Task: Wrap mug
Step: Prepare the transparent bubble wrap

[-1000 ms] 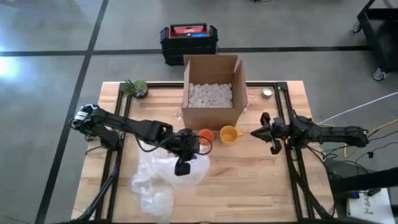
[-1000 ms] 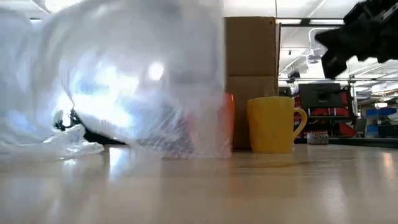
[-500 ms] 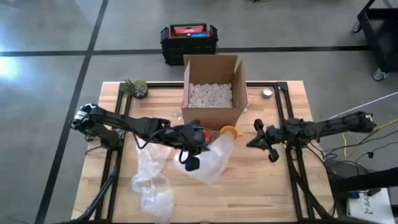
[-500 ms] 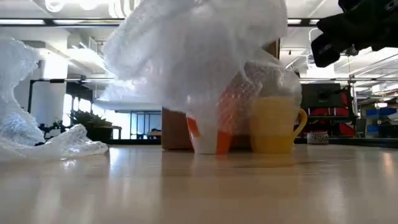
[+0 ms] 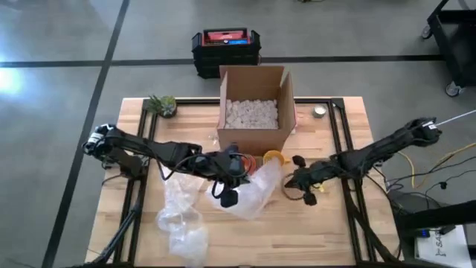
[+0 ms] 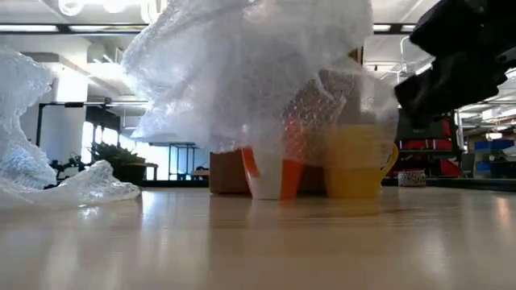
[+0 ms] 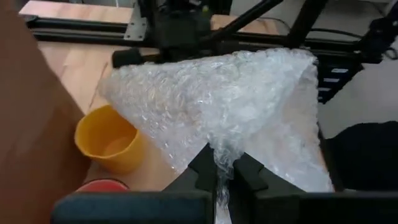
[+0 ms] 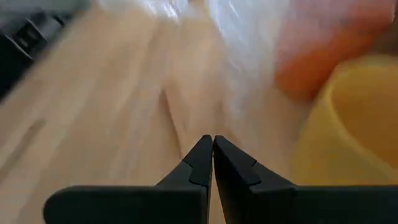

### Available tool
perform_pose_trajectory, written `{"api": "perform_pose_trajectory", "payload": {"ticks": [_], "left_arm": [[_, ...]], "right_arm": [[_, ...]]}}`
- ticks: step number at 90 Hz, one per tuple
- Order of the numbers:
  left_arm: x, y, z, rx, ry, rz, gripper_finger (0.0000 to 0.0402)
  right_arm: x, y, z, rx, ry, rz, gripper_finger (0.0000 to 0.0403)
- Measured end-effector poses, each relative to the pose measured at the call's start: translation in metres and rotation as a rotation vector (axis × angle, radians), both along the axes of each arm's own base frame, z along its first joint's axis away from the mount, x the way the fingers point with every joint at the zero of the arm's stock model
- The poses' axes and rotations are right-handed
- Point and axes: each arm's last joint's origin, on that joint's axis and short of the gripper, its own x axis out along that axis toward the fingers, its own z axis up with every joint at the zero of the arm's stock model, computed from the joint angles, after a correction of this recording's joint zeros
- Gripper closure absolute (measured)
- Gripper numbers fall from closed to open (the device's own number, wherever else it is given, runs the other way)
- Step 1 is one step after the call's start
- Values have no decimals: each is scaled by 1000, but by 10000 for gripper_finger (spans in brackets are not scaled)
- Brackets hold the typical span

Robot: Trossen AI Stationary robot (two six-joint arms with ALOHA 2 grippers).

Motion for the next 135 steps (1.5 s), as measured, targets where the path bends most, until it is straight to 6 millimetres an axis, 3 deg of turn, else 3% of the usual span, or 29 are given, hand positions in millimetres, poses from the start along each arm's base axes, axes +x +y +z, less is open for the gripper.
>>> {"api": "perform_pose_trajectory", "payload": {"ticks": [16,47,63,75,93,109,123,135], "left_arm": [[0,-2,1,-11,-7,-22,401],[-1,-4,0,-4,2,-31,402],[-1,-4,0,-3,2,-31,402],[-1,-4,0,-3,1,-30,401],[-2,-6,0,-33,4,-19,401],[-14,-12,4,-91,44,-1,401],[-25,-11,2,-106,131,26,401],[-28,-10,-3,-112,197,50,401]], "right_arm": [[11,3,8,2,10,-11,384],[16,5,7,19,-47,-10,249],[26,6,0,-12,-121,-44,217],[34,7,-8,-62,-142,-96,244],[32,16,2,-29,-198,-42,386],[2,24,17,162,-39,66,399],[-32,22,40,212,150,10,401],[-49,18,55,264,170,-18,402]]}}
